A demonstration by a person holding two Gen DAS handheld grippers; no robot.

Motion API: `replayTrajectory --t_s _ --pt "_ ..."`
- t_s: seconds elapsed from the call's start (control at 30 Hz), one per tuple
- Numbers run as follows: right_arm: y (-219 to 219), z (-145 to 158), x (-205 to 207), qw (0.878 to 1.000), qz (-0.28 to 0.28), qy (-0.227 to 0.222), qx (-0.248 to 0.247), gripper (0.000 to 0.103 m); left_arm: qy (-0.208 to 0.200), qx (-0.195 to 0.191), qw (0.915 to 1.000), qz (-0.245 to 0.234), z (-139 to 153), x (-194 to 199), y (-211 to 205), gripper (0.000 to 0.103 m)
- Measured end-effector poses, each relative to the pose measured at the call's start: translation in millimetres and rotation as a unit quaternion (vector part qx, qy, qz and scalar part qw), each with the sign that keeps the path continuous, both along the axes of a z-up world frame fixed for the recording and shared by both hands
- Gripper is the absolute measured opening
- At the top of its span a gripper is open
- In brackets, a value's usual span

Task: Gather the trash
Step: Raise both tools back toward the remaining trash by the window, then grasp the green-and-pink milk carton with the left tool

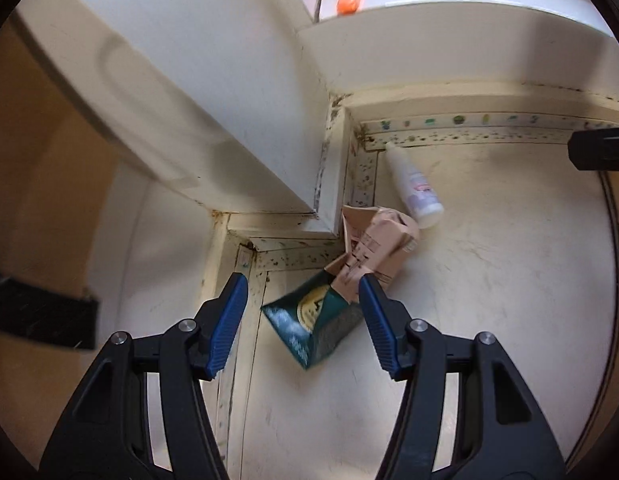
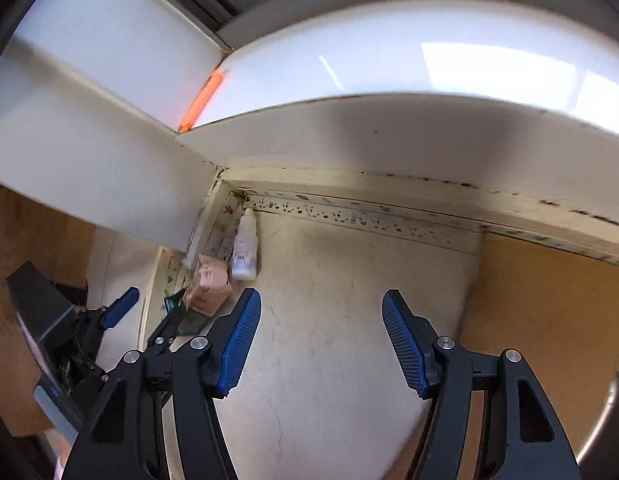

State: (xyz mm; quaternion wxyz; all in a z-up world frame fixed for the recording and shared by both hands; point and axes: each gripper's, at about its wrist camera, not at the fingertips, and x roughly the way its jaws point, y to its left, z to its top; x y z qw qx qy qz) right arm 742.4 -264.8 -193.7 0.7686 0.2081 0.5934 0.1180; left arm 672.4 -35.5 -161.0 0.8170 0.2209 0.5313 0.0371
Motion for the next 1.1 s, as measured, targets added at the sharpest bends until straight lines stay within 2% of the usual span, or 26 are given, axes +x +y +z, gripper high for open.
replayTrajectory --t_s 0.1,0.17,0.37,0.57,0.67,0.7,0.77,0.83,0.9,1.1 --pt "3 -11 9 1.0 0.002 -0.005 0.011 0.065 0.005 0.003 1.0 -0.005 -9 6 1 0.056" --pt "12 -17 10 1.0 0.003 -0.004 0.017 0.065 -0.007 -0.006 0.9998 -0.018 -8 7 0 0.056" --pt "28 -24 12 1.0 0.013 -0.006 0.02 0.061 0.0 -0.027 0.999 -0.037 -13 9 -6 0.056" --pt "23 -27 12 0.999 -0.008 -0.015 0.038 0.061 0.029 0.014 0.9973 -0.067 -37 2 -22 0.056" --pt "15 -27 11 0.999 -0.023 -0.013 0.044 0.061 0.028 0.012 0.9972 -0.069 -38 2 -27 0.056" --pt "13 -27 11 0.999 -0.025 -0.014 0.043 0.061 0.03 0.003 0.9974 -0.065 -37 2 -27 0.055" --pt "10 -25 9 0.999 -0.028 -0.015 0.041 0.061 0.034 -0.003 0.9975 -0.062 -36 5 -26 0.044" --pt "9 -24 7 0.998 -0.03 -0.015 0.043 0.061 0.038 -0.009 0.9974 -0.061 -34 3 -28 0.039" --pt "10 -23 4 0.999 -0.028 -0.014 0.042 0.061 0.04 -0.02 0.9969 -0.064 -30 -1 -30 0.03" --pt "19 -26 -2 0.999 -0.008 -0.018 0.035 0.061 0.049 -0.027 0.997 -0.053 -23 -17 -33 0.026"
